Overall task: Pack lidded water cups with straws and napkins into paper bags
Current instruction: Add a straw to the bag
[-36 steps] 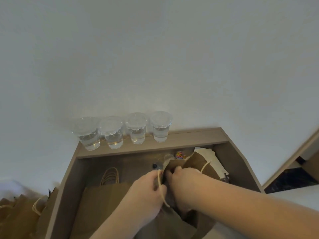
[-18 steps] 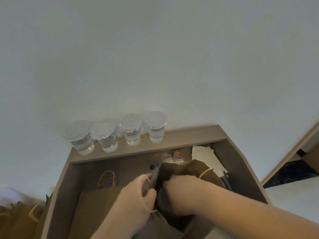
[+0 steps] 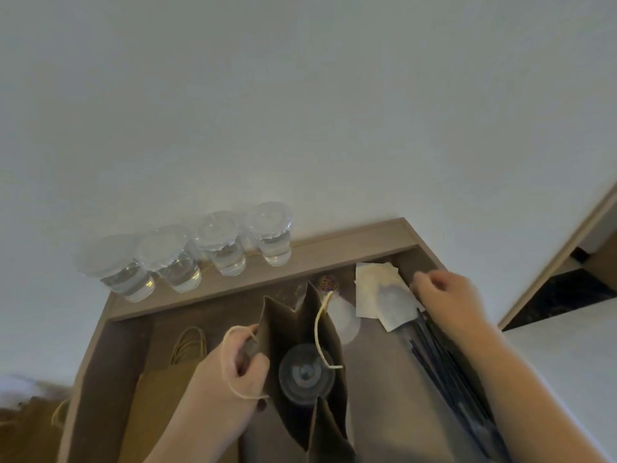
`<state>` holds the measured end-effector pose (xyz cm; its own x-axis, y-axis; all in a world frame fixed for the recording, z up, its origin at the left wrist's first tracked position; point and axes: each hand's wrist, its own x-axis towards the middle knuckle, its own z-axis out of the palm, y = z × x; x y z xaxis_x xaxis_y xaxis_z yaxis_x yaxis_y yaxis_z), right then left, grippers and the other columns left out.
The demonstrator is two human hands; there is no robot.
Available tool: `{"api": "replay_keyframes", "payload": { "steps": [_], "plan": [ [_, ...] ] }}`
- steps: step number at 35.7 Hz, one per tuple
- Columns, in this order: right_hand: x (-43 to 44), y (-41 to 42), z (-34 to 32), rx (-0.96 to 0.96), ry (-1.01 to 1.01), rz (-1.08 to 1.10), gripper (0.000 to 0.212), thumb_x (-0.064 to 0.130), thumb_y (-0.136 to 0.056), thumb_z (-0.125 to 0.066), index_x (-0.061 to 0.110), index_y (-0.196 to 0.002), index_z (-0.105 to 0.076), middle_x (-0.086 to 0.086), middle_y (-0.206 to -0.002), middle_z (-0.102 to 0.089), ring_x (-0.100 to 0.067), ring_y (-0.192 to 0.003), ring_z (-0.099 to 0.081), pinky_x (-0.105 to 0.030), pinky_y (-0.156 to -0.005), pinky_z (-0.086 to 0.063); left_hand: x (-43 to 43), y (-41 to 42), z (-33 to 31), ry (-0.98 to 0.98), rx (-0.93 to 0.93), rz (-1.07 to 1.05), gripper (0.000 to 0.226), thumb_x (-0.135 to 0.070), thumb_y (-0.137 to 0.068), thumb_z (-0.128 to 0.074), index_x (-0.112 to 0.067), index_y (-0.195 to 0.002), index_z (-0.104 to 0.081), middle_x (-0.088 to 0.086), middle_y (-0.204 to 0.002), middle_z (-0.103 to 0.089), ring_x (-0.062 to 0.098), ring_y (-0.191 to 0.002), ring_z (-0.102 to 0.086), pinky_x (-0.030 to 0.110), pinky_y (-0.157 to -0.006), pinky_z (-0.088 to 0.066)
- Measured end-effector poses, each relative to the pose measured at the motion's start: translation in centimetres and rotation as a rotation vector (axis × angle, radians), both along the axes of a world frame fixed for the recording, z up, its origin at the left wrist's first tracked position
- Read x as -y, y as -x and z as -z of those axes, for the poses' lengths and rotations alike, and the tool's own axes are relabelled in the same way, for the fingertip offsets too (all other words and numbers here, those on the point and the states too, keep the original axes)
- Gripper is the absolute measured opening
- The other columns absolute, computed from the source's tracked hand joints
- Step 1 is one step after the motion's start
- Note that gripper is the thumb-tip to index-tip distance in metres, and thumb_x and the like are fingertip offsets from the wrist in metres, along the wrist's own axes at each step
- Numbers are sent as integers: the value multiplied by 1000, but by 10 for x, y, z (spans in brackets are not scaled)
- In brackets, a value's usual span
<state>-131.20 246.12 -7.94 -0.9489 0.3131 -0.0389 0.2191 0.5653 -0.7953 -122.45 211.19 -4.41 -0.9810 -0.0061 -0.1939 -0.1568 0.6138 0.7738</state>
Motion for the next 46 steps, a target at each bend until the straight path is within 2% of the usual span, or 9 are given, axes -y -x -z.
{"api": "replay_keyframes", "payload": {
  "steps": [4, 9, 14, 24, 29, 32, 35, 41, 46],
  "plan": [
    [-8, -15, 77, 446, -328, -159, 19, 51, -99, -62, 32, -100, -64, 12, -86, -68, -6, -77, -67, -29, -72, -59, 0, -2, 7, 1, -15, -34, 19, -41, -100, -58, -51, -115, -60, -3, -88, -79, 16, -68, -76, 34, -61, -63],
    [-9, -31, 109, 651, -435, -171, 22, 39, -102, -58, 25, -120, -62, 2, -98, -69, -18, -89, -70, -43, -87, -63, -1, -7, 13, 20, -36, -96, 15, -47, -101, -60, -47, -115, -58, -6, -88, -79, 11, -67, -76, 27, -57, -61],
    [-12, -33, 122, 662, -531, -185, 17, 29, -104, -56, 20, -115, -66, 2, -98, -68, -21, -90, -68, -42, -89, -63, 1, -7, 21, 61, -40, -112, 27, -51, -101, -58, -51, -127, -49, -9, -88, -79, 9, -72, -76, 39, -73, -64],
    [-13, -37, 97, 599, -484, -233, 31, 53, -98, -58, 23, -102, -65, 5, -88, -71, -12, -78, -70, -31, -72, -61, 0, -10, 15, -11, -12, -119, 26, -46, -104, -58, -51, -125, -45, -8, -83, -76, 8, -69, -75, 20, -58, -58],
    [1, -56, -11, 209, -486, -256, 16, 48, -91, -65, 36, -84, -58, 8, -71, -69, -3, -61, -65, -24, -57, -56, 0, -8, 13, -85, 41, -137, 30, -41, -104, -61, -44, -131, -49, 0, -81, -76, 12, -70, -76, 17, -55, -56],
    [27, -80, -100, -294, -229, -201, 16, 49, -86, -64, 37, -96, -65, 15, -72, -71, -4, -57, -64, -19, -48, -50, 1, -6, 14, -107, 49, -133, 30, -41, -105, -60, -42, -133, -52, 0, -84, -77, 11, -72, -76, 15, -55, -55],
    [61, -92, -160, -647, 35, -251, 17, 31, -87, -69, 25, -103, -65, 6, -82, -73, -11, -72, -72, -14, -58, -54, -1, -6, 13, -105, 42, -110, 30, -43, -104, -60, -40, -134, -55, -5, -93, -78, 4, -78, -76, 14, -57, -56],
    [107, -82, -169, -650, -40, -563, 10, 27, -91, -69, 32, -95, -62, 17, -88, -72, -16, -79, -74, -32, -61, -59, 1, -5, 11, -111, 29, -84, 25, -43, -104, -61, -42, -128, -56, -9, -93, -78, -1, -79, -74, 11, -56, -54],
    [99, -77, -173, -1008, 190, -523, 4, 10, -91, -61, 10, -93, -64, -13, -87, -69, -40, -82, -69, -56, -71, -55, 8, -5, 14, -101, 2, -69, 20, -44, -103, -61, -47, -123, -58, -12, -88, -78, 9, -72, -76, 28, -62, -61]
  ]
}}
